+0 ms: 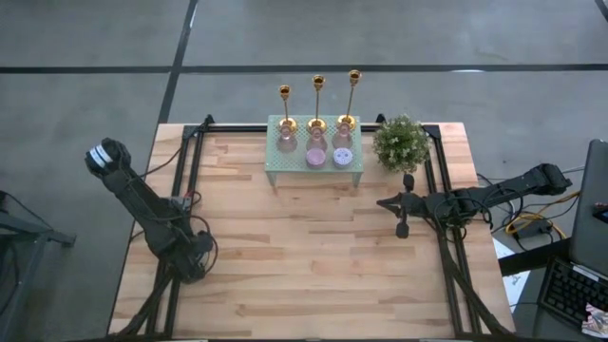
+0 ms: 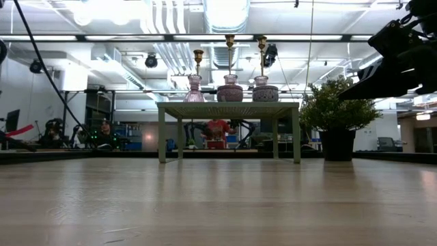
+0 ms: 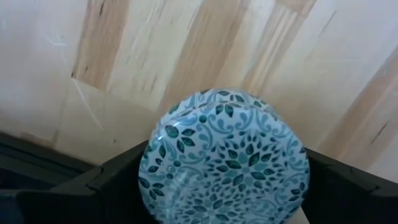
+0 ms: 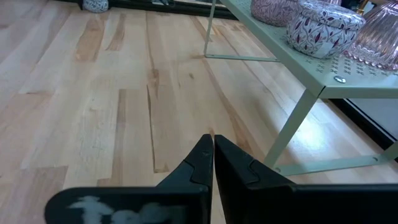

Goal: Pick & Place candle stick holders
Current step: Put the green patterned scented candle on the shelf

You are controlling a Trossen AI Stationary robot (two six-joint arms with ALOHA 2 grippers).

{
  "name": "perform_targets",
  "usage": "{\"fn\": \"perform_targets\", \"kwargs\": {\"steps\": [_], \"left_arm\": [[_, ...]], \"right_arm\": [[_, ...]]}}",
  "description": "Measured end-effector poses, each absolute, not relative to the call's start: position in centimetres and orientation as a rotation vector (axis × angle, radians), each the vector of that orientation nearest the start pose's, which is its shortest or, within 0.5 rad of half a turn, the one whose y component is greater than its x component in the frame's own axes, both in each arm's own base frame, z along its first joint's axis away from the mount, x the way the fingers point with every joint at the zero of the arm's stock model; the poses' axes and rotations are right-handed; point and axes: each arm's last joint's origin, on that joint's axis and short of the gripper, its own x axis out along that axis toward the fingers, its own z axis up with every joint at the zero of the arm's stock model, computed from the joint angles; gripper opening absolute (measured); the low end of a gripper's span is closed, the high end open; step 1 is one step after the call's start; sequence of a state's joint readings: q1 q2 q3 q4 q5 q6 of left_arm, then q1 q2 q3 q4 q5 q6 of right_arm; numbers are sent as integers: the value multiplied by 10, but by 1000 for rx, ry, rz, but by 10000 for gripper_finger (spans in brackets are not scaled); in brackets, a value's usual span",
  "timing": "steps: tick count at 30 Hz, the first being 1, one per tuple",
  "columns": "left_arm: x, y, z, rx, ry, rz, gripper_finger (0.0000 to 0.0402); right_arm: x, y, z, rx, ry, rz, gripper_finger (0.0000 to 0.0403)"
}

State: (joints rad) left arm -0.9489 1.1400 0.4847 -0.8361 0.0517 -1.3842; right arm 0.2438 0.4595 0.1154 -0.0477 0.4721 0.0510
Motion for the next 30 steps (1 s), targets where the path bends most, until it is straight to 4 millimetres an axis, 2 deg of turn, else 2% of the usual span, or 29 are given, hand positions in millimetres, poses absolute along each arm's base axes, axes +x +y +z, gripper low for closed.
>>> {"fn": "perform_targets", "kwargs": {"steps": [14, 22, 26, 30], "left_arm": [[86, -122, 145, -483, 1524, 339, 347], [86, -122, 146, -486, 1534, 339, 300], [86, -122, 146, -485, 1533, 339, 300], [87, -121, 146, -497, 1524, 352, 323]], "right_arm": [[120, 16, 159, -87, 362, -235, 8], [120, 16, 159, -89, 362, -234, 8], [120, 16, 159, -89, 362, -234, 8], [120, 16, 159, -89, 362, -234, 8]]}}
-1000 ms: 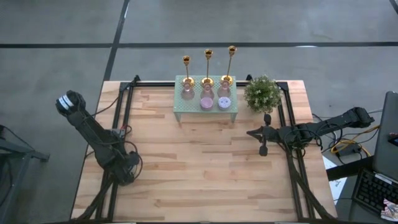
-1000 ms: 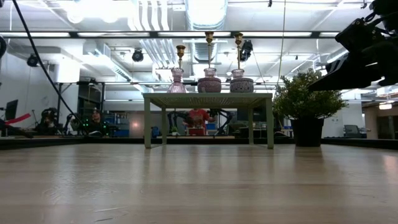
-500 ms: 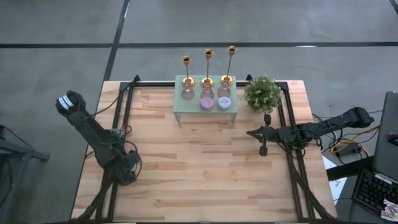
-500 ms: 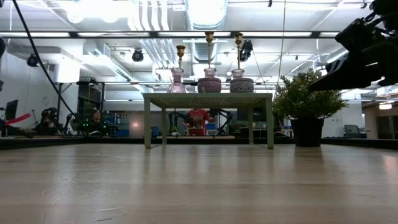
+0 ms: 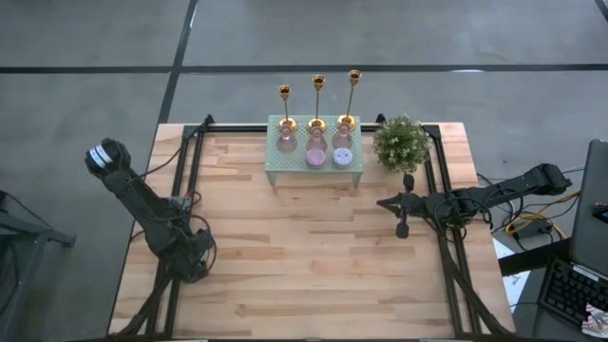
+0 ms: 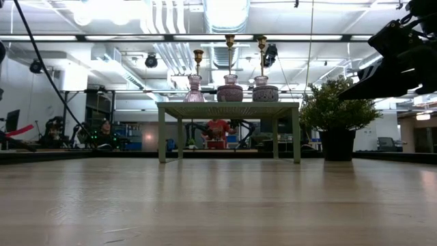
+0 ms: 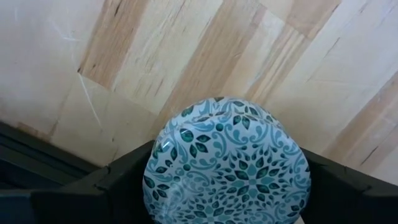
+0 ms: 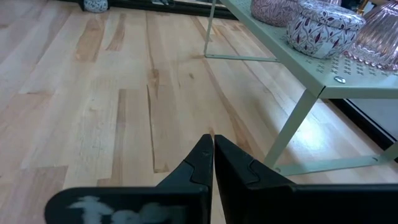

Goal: Pick & Place candle stick holders
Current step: Put the green patterned scented candle on the shelf

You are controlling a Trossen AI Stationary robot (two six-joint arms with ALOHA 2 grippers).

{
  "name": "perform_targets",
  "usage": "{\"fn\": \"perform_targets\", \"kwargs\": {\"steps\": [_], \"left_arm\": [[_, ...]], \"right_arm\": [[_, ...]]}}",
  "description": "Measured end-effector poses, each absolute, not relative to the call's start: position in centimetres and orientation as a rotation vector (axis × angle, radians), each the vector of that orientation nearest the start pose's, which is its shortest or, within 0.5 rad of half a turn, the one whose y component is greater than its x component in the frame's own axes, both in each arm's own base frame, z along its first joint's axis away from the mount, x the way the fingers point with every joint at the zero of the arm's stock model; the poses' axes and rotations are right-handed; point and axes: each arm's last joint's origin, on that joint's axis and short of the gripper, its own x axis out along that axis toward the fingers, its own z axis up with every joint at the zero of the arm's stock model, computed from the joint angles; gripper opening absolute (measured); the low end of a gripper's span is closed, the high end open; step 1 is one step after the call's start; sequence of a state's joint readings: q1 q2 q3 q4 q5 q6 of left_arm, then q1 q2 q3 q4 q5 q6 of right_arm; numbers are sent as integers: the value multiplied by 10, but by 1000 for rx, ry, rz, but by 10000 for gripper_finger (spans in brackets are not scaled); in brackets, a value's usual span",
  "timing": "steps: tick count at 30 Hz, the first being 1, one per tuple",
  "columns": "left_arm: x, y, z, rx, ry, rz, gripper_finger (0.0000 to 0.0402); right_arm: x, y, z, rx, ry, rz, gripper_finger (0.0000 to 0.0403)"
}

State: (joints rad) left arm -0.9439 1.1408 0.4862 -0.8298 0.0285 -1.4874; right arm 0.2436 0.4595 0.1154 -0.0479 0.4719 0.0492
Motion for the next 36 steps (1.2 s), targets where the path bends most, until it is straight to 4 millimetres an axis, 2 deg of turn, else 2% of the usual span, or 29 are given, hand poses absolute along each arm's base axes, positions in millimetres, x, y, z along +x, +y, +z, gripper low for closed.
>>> {"fn": "perform_targets", "kwargs": {"steps": [3, 9, 18, 26, 31, 36], "left_arm": [[88, -121, 146, -502, 1519, 359, 327], [93, -117, 146, -520, 1516, 376, 301], [101, -110, 146, -513, 1514, 363, 320], [124, -104, 162, -515, 1440, 317, 306], [141, -90, 170, -541, 1378, 351, 318], [158, -71, 178, -584, 1330, 383, 311]], "right_arm": [[120, 16, 159, -87, 362, -234, 8], [120, 16, 159, -89, 362, -234, 8], [120, 16, 159, -89, 362, -234, 8], [120, 16, 159, -87, 362, -235, 8], [120, 16, 159, -87, 362, -234, 8], [120, 16, 159, -87, 362, -235, 8]]}}
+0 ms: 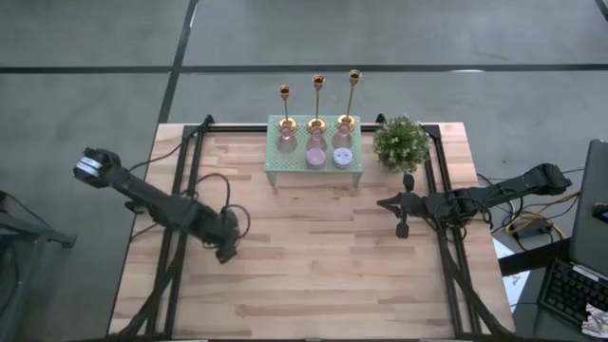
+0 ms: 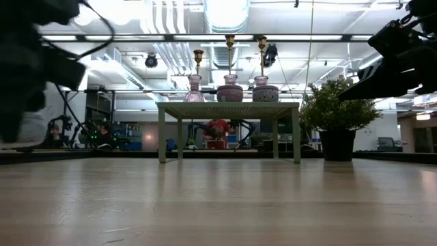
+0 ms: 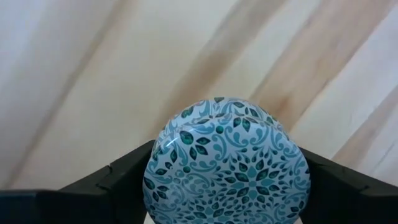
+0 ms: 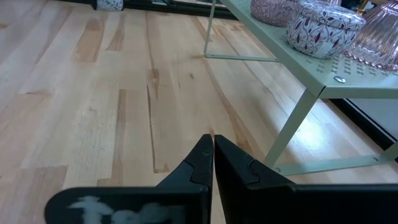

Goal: Pick & Place candle stick holders
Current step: Put the green patterned scented candle on the shelf

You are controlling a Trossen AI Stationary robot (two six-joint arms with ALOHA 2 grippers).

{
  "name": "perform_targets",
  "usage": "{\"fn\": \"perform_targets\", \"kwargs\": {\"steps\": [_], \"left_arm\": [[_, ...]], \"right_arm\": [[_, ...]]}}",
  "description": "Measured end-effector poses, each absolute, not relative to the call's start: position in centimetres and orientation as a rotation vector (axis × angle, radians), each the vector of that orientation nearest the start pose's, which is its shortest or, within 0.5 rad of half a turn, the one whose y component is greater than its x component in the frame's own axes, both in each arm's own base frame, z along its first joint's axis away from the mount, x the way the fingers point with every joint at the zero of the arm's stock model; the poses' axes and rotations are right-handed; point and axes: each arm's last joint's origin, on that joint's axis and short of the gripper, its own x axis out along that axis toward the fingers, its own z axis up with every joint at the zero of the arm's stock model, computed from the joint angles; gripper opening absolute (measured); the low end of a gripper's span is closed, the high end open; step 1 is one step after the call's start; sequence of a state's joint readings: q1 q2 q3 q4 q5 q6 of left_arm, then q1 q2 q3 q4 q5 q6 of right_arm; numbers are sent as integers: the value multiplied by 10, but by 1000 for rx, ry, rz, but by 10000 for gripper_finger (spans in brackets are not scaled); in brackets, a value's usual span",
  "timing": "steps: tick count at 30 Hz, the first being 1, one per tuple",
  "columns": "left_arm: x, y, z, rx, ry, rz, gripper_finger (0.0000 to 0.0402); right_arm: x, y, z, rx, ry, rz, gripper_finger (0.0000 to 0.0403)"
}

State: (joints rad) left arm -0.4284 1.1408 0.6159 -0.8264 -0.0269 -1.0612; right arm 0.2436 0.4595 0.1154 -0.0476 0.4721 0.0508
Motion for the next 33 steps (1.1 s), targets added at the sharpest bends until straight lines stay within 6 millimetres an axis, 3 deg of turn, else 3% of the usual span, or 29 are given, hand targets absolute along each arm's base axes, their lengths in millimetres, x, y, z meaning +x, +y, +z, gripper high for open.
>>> {"fn": "perform_targets", "kwargs": {"steps": [11, 18, 24, 33], "left_arm": [[192, -16, 214, -743, 1170, 466, 314], [211, 19, 250, -801, 1011, 509, 313], [239, 44, 279, -762, 934, 512, 311], [292, 74, 297, -646, 921, 508, 314]], "right_arm": [[120, 16, 159, -89, 362, -234, 8], [120, 16, 159, -88, 362, -235, 8], [120, 16, 159, -89, 362, -234, 8], [120, 16, 159, -89, 362, -234, 8]]}}
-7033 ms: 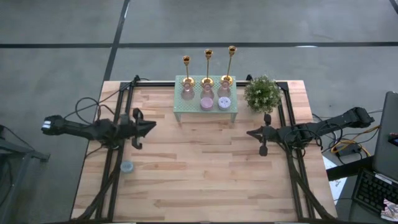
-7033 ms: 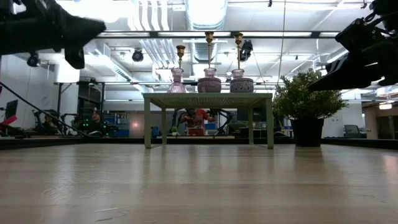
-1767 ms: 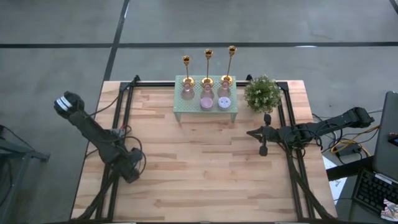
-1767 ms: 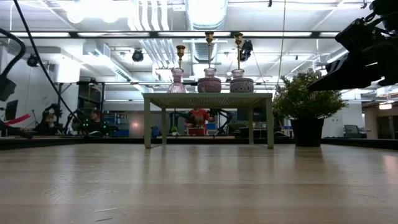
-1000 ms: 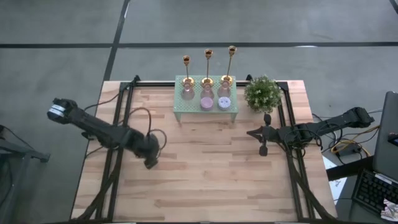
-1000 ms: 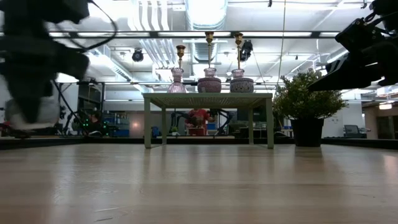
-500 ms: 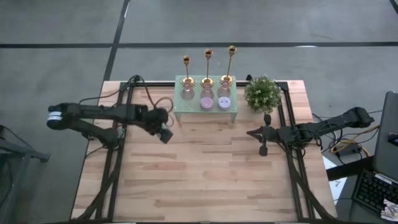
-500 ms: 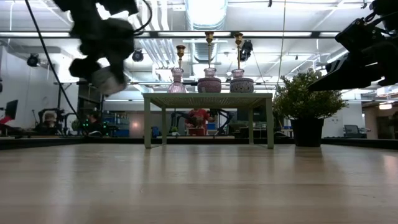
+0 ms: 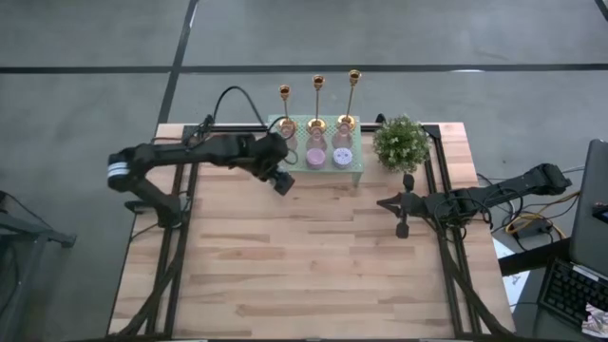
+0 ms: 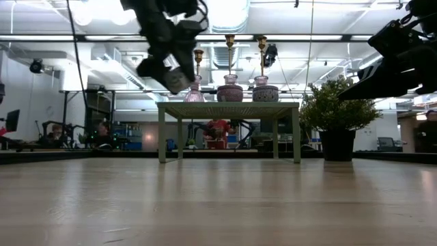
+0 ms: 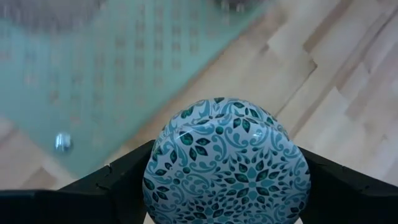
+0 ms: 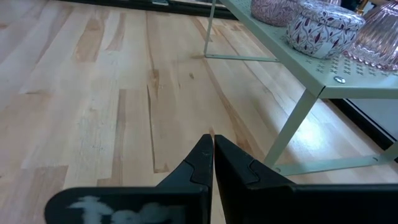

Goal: Pick & Place candle stick holders
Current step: Put the green patterned scented candle on the shelf

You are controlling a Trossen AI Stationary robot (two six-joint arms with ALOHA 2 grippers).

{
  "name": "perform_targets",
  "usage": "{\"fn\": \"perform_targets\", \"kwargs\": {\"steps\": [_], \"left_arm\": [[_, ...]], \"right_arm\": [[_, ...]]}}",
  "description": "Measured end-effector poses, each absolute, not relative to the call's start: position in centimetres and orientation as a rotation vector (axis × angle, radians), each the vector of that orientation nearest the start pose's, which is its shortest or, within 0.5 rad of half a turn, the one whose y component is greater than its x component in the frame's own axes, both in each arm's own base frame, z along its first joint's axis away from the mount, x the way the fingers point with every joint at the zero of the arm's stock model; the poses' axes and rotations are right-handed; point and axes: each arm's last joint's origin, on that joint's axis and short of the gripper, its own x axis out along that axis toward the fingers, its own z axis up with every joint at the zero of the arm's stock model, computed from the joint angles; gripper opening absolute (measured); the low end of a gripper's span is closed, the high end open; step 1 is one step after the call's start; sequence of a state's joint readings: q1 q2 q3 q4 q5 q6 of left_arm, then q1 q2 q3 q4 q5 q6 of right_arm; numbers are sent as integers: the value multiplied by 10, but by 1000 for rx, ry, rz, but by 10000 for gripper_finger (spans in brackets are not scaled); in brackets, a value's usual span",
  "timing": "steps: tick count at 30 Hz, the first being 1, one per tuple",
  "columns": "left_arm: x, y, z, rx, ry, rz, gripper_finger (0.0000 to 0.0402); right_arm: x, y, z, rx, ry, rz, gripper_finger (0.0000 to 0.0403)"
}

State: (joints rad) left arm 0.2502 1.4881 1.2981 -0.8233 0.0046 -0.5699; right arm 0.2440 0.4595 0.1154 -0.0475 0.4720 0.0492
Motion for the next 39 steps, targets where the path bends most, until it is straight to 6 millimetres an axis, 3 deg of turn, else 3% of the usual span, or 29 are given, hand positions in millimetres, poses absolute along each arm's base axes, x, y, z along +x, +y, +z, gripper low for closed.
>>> {"fn": "perform_targets", "kwargs": {"steps": [5, 12, 18, 39], "left_arm": [[310, 90, 300, -615, 926, 519, 313], [316, 110, 297, -597, 922, 593, 313], [319, 114, 287, -603, 939, 641, 317], [319, 119, 287, -600, 875, 808, 318]], "right_arm": [[120, 16, 159, -89, 362, -234, 8], [120, 16, 159, -88, 362, -234, 8], [120, 16, 159, -89, 362, -235, 8], [120, 16, 159, -87, 362, -234, 8]]}}
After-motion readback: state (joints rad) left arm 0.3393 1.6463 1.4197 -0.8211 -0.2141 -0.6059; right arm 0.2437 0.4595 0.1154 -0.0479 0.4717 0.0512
